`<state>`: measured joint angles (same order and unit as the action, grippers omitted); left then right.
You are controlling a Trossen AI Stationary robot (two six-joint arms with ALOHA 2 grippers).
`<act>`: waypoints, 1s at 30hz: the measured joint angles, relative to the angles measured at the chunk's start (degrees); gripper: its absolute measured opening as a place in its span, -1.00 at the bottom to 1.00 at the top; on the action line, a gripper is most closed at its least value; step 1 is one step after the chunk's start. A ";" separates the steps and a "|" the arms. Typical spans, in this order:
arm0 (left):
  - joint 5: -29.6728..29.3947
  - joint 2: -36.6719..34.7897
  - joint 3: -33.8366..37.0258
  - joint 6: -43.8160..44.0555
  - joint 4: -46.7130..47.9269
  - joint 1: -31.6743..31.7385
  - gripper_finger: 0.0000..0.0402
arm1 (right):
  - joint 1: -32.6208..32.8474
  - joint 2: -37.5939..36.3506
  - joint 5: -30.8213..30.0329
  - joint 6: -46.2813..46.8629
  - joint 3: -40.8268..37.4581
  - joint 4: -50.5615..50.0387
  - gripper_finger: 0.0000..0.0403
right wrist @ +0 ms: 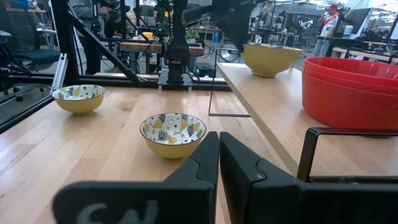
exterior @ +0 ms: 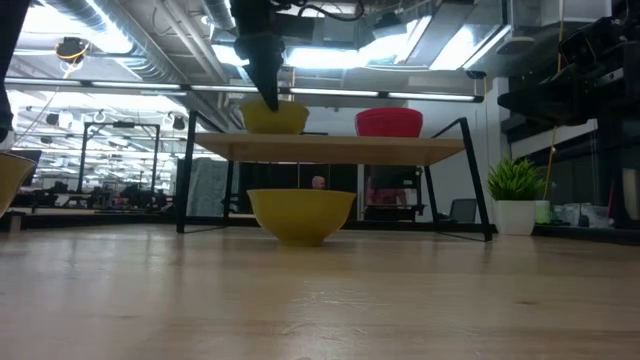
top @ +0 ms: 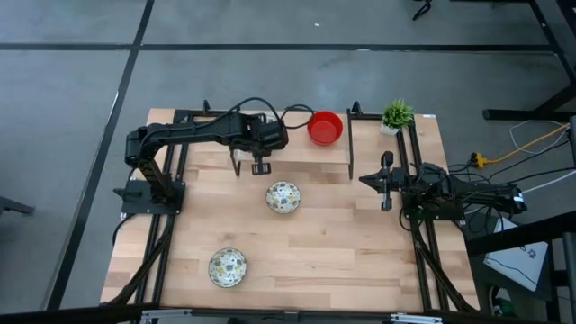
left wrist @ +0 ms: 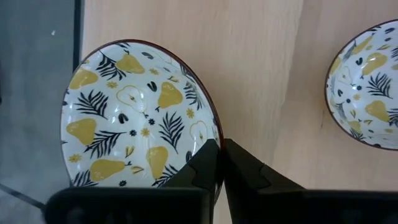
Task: Pick & Place Mini bowls
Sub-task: Put the middle white patterned bowl on the shelf, then stack the bottom white patterned bowl on top of the white patterned bowl on the shelf
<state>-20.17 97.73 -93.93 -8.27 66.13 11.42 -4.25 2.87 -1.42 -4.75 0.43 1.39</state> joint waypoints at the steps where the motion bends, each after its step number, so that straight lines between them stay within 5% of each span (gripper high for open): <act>1: 0.20 0.00 0.00 0.00 0.00 0.00 -0.90 | -0.02 0.00 -0.01 0.00 -0.02 0.00 -0.91; 13: -1.00 -0.19 0.00 0.04 0.02 -0.15 -0.63 | -0.02 0.00 -0.01 0.00 -0.02 -0.01 -0.91; 21: -8.83 -2.65 -0.09 0.00 -0.26 -2.18 -0.45 | 0.00 0.00 -0.01 0.00 0.00 -0.02 -0.91; 30: -3.71 -3.56 -0.15 0.13 -0.20 -3.23 -0.44 | -0.02 0.00 -0.01 0.00 -0.01 -0.01 -0.91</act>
<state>-23.88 94.17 -94.08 -8.14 65.93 8.19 -4.27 2.87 -1.43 -4.75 0.42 1.38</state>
